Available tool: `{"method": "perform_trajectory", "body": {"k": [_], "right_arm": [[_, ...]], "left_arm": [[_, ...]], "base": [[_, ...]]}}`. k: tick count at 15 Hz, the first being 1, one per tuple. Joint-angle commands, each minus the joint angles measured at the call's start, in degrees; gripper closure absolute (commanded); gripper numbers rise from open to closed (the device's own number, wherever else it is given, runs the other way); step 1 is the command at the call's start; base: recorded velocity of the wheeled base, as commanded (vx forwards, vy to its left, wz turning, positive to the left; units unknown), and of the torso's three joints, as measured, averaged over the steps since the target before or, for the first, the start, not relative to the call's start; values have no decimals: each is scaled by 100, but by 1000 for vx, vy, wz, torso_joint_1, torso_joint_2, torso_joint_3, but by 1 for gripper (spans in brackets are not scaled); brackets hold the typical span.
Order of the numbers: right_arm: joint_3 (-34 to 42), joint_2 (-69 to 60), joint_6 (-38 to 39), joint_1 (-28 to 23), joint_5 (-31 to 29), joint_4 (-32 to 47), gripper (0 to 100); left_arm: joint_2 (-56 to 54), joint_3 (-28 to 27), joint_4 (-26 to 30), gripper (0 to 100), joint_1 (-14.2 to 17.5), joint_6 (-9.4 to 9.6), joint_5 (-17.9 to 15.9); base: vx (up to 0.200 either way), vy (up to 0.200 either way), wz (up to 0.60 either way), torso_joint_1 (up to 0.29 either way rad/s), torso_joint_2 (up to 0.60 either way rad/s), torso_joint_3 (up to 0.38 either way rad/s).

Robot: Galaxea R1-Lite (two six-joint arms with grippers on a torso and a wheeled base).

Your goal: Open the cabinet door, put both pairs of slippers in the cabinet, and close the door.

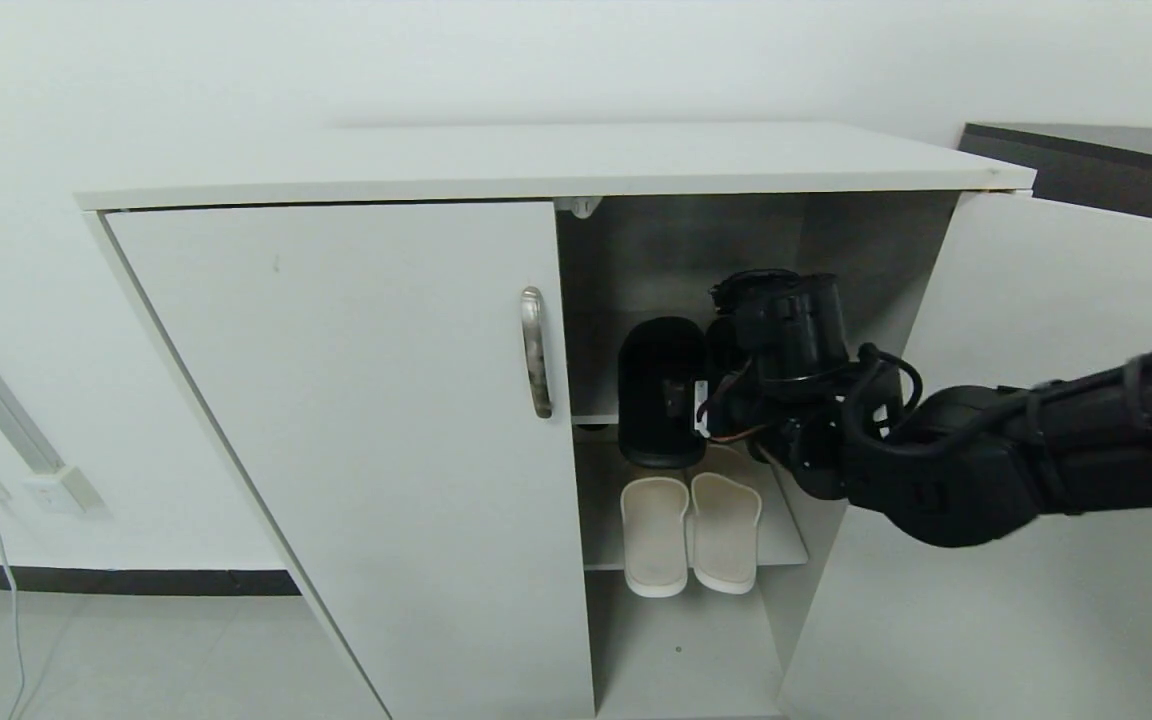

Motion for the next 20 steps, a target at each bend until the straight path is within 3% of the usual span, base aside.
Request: {"method": "perform_trajectory", "body": {"k": [1, 5, 6, 12, 20], "right_arm": [[1045, -1018, -18, 351, 295, -483, 0], [2126, -1888, 61, 606, 752, -738, 0], [2310, -1985, 79, 668, 823, -747, 100], [3031, -1932, -9, 993, 867, -1072, 100], [3198, -1379, -9, 1081, 858, -1661, 100]], "left_arm": [[7, 1, 2, 100, 1, 2, 0], [7, 1, -6, 100, 1, 2, 0], [7, 1, -6, 100, 1, 2, 0], [7, 1, -6, 100, 1, 2, 0], [7, 1, -6, 100, 1, -7, 9]], "base": [[0, 0, 0, 0, 0, 0], [0, 0, 0, 0, 0, 0], [0, 0, 0, 0, 0, 0], [0, 0, 0, 0, 0, 0], [0, 0, 0, 0, 0, 0]]}}
